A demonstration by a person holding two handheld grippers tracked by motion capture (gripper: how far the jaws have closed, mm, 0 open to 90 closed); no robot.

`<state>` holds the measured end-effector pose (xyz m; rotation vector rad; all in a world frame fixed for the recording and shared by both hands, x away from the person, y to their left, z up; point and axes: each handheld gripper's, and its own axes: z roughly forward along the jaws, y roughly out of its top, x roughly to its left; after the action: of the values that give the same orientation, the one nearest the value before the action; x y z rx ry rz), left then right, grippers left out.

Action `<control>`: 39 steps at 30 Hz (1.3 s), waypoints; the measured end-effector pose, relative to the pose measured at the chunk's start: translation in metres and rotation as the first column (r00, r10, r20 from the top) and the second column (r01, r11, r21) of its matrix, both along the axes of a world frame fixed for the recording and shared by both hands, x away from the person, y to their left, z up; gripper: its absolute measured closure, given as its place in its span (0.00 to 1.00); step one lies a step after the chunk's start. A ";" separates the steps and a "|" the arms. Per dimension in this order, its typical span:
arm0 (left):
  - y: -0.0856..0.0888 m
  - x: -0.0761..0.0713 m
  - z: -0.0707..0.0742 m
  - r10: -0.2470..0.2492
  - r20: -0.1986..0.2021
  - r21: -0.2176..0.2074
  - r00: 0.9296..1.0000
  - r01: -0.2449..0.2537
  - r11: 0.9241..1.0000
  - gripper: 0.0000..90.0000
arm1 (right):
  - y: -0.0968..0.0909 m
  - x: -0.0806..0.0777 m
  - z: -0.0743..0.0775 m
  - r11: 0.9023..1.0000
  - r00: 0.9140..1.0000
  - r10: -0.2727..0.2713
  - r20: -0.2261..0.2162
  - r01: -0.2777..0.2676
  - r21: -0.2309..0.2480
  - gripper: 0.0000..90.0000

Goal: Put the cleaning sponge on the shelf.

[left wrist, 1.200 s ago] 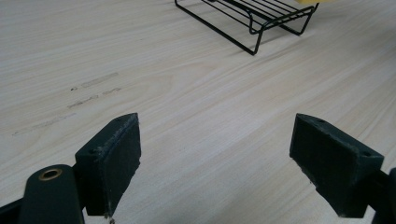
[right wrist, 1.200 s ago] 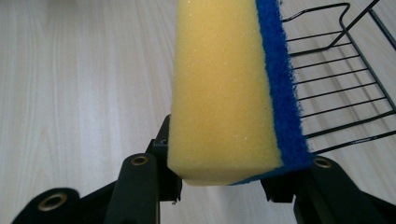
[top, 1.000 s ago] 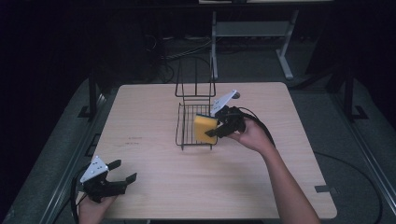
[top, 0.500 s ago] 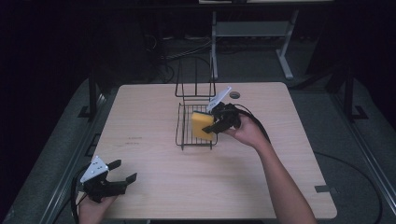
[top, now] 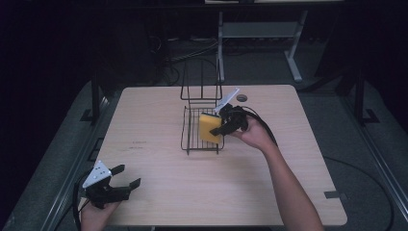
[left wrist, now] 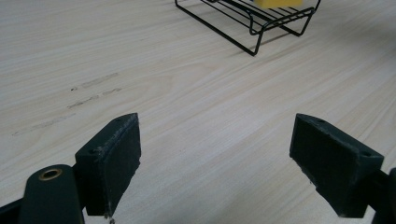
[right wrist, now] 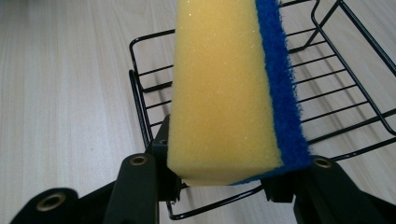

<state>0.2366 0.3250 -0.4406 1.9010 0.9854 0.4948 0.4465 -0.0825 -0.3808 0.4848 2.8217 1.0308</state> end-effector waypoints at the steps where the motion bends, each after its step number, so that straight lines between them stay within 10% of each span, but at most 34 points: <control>1: 0.000 0.000 0.000 0.000 0.000 0.000 1.000 0.000 1.000 0.18 | 0.000 0.000 0.000 1.000 1.000 0.000 0.000 0.000 0.000 0.62; 21: 0.001 0.001 0.000 -0.002 0.000 0.003 1.000 0.002 1.000 0.18 | 0.004 0.010 -0.005 1.000 1.000 -0.009 -0.026 0.009 0.009 0.62; 39: -0.001 0.001 0.000 -0.003 -0.003 0.005 1.000 0.003 1.000 0.18 | -0.003 0.006 -0.003 0.999 0.999 -0.040 -0.026 0.040 0.012 0.34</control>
<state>0.2375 0.3244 -0.4406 1.9082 0.9834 0.4932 0.4521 -0.0852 -0.3843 0.5571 2.8173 1.0429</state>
